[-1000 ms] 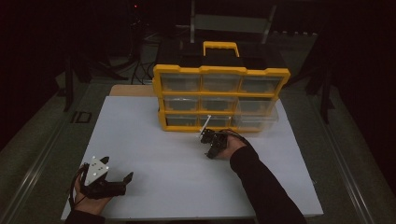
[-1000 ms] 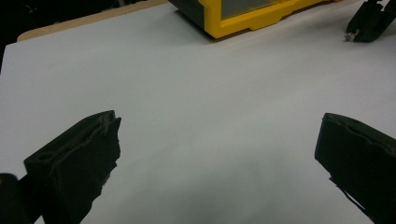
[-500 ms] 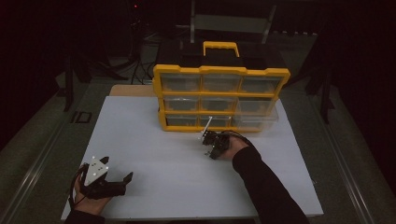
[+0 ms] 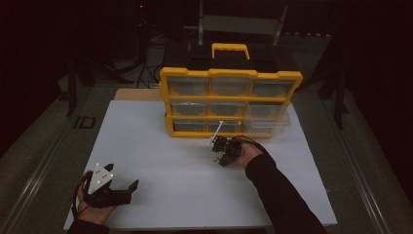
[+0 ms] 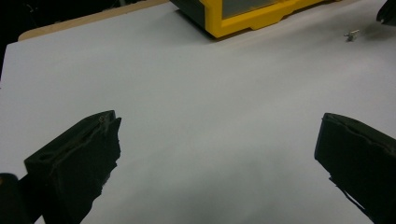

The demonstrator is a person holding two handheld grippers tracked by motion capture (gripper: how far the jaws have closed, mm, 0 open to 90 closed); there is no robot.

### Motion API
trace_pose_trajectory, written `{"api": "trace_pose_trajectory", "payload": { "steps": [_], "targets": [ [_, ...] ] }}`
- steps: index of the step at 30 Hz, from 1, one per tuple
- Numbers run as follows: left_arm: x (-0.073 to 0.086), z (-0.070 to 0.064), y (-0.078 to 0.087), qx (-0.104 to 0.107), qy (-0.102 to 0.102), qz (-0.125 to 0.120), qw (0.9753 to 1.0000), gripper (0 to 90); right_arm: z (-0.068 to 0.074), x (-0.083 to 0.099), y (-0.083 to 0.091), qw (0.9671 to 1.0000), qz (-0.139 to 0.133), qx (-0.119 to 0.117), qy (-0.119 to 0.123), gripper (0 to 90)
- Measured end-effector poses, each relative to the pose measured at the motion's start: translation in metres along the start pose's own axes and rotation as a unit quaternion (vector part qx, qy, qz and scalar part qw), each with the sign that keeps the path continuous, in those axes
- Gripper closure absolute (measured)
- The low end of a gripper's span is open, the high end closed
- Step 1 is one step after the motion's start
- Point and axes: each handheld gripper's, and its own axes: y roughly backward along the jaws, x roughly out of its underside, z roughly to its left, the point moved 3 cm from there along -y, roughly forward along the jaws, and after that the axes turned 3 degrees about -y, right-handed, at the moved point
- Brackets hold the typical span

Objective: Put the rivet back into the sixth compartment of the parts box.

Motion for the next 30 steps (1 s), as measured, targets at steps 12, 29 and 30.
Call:
{"api": "trace_pose_trajectory", "payload": {
  "steps": [12,29,30],
  "targets": [
    [0.0,0.0,0.0,0.0,0.0,0.0,1.0,0.7,0.008,-0.003,0.026,0.9995,-0.024,-0.001,0.018,82.0],
    [0.0,0.0,0.0,0.0,0.002,-0.001,1.0,0.7,0.008,-0.006,0.078,0.9971,-0.073,0.014,0.019,82.0],
    [0.0,0.0,0.0,0.0,0.002,0.0,1.0,0.7,0.007,-0.006,0.085,0.9966,-0.078,0.018,0.018,81.9]
  ]
}}
